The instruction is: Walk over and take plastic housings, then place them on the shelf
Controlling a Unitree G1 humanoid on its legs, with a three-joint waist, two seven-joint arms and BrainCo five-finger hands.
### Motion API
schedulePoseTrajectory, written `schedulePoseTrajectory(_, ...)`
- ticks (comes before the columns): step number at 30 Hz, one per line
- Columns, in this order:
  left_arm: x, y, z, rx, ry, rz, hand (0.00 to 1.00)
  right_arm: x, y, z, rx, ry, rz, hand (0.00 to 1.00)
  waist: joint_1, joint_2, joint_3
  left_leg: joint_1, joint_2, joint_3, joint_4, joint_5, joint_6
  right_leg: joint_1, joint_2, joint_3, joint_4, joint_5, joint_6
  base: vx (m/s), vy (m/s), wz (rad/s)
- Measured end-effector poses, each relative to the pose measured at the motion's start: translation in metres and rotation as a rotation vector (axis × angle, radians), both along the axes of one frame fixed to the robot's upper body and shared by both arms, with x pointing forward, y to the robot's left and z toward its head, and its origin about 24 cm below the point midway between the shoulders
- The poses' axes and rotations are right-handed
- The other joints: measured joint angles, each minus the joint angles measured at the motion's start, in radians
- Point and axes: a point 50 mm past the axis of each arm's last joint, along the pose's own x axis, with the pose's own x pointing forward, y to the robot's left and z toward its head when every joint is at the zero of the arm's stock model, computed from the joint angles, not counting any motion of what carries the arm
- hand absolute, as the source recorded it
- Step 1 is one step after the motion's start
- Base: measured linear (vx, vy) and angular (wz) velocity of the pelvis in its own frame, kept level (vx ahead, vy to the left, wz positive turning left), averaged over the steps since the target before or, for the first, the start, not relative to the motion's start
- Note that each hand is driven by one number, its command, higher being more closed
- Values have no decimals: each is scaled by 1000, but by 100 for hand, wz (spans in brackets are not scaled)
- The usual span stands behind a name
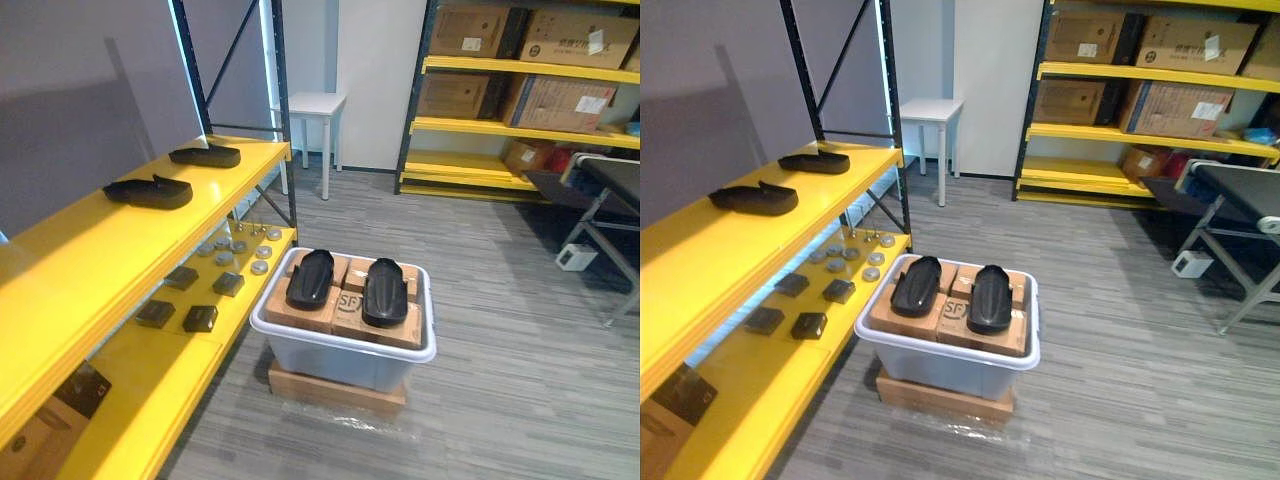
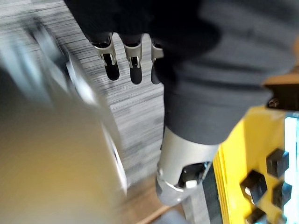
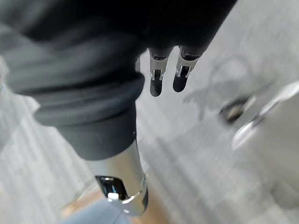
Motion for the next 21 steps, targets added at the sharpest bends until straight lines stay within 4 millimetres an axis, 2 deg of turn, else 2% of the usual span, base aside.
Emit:
schedulePoseTrajectory(1, -6, 1, -1, 0, 18, -7, 0, 5, 0, 2, -6, -14, 8, 0, 10, -2, -5, 6, -16, -10, -26, 103, 8, 15, -8, 9, -14, -12, 22, 476, 203, -47)
schedulePoseTrajectory(2, -10, 6, -1, 13, 48, -52, 0, 11, 7, 3, -7, -26, 41, 0, 13, -26, -32, 16, -56, -4, -38, 95, -6, 27, -49, 26, -31, -10, 39, 417, 156, -3)
schedulePoseTrajectory(3, -6, 8, 0, 23, 45, -90, 0, 14, 7, 5, -17, -37, 56, 0, 2, -31, -34, 10, -68, -13, -34, 82, 0, 21, -59, 27, -15, -4, 47, 594, 247, 30)
schedulePoseTrajectory(4, 3, 11, 1, 46, 35, -171, 0, 25, 5, 11, -47, -68, 72, 0, -5, -32, -36, 7, -78, -18, -19, 62, 10, -12, -70, 54, 61, -5, 50, 564, 254, 26)
schedulePoseTrajectory(6, 13, 15, 3, 68, 26, -244, 0, 46, 2, 25, -113, -145, 116, 0, -10, -25, -28, 91, -76, -10, -79, 53, 22, -123, -84, 108, 338, -1, 58, 502, 209, -7)
schedulePoseTrajectory(7, 23, 15, 5, 84, 12, -310, 0, 55, 0, 32, -158, -172, 145, 0, -23, -18, -24, 154, -69, -10, -137, 54, 24, -173, -73, 127, 427, -49, 84, 341, 74, -5)
schedulePoseTrajectory(10, 50, 15, 14, 135, -69, -411, 0, 67, -6, 46, -255, -217, 189, 0, -33, -16, -25, 241, -49, -11, -194, 56, 21, -261, -36, 131, 391, -80, 77, 350, -44, 12)
schedulePoseTrajectory(11, 66, 13, 19, 153, -118, -446, 0, 73, -8, 55, -302, -246, 212, 0, -37, -17, -26, 255, -42, -15, -204, 57, 18, -311, -17, 142, 309, -71, 74, 341, -176, 28)
schedulePoseTrajectory(12, 77, 13, 25, 178, -163, -479, 0, 75, -11, 62, -356, -259, 216, 0, -42, -40, -32, 253, -64, -28, -204, 55, 10, -338, -13, 173, 172, 72, 62, 293, -164, 49)
schedulePoseTrajectory(13, 82, 7, 26, 173, -182, -488, 0, 74, -17, 65, -396, -252, 216, 0, -54, -32, -32, 256, -63, -55, -205, 49, 1, -320, -11, 162, 172, 96, 58, 314, -142, 45)
schedulePoseTrajectory(14, 85, -5, 25, 152, -202, -505, 0, 77, -27, 73, -465, -256, 212, 0, -49, -5, -41, 256, -49, -77, -223, 52, 1, -315, 2, 156, 151, 100, 54, 300, -105, 15)
schedulePoseTrajectory(15, 85, -13, 25, 133, -210, -501, 0, 91, -34, 92, -541, -318, 202, 0, -41, 23, -31, 255, -36, -76, -245, 54, -2, -317, 17, 161, 129, 103, 50, 263, -87, -11)
schedulePoseTrajectory(16, 86, -16, 25, 127, -215, -499, 0, 99, -36, 103, -581, -355, 199, 0, -43, 32, -21, 254, -33, -77, -251, 56, -7, -319, 22, 161, 122, 103, 49, 177, -65, -18)
schedulePoseTrajectory(18, 94, -21, 28, 132, -247, -523, 0, 133, -41, 147, -678, -516, 145, 0, -44, 38, 32, 217, -31, -97, -233, 58, -9, -340, 25, 157, 115, 105, 47, 97, -37, 2)
schedulePoseTrajectory(19, 96, -22, 29, 135, -258, -531, 0, 143, -43, 160, -712, -556, 130, 0, -42, 38, 47, 197, -32, -103, -219, 58, -9, -353, 24, 156, 115, 109, 46, 33, 12, 7)
schedulePoseTrajectory(20, 101, -25, 31, 138, -275, -549, 0, 164, -46, 188, -779, -639, 103, 0, -38, 38, 82, 149, -38, -114, -191, 58, -9, -384, 20, 155, 110, 125, 47, 5, 21, 10)
schedulePoseTrajectory(21, 105, -26, 33, 144, -286, -557, 0, 174, -47, 204, -804, -684, 86, 0, -37, 41, 106, 128, -41, -124, -178, 58, -9, -394, 18, 152, 101, 135, 49, -40, 56, 20)
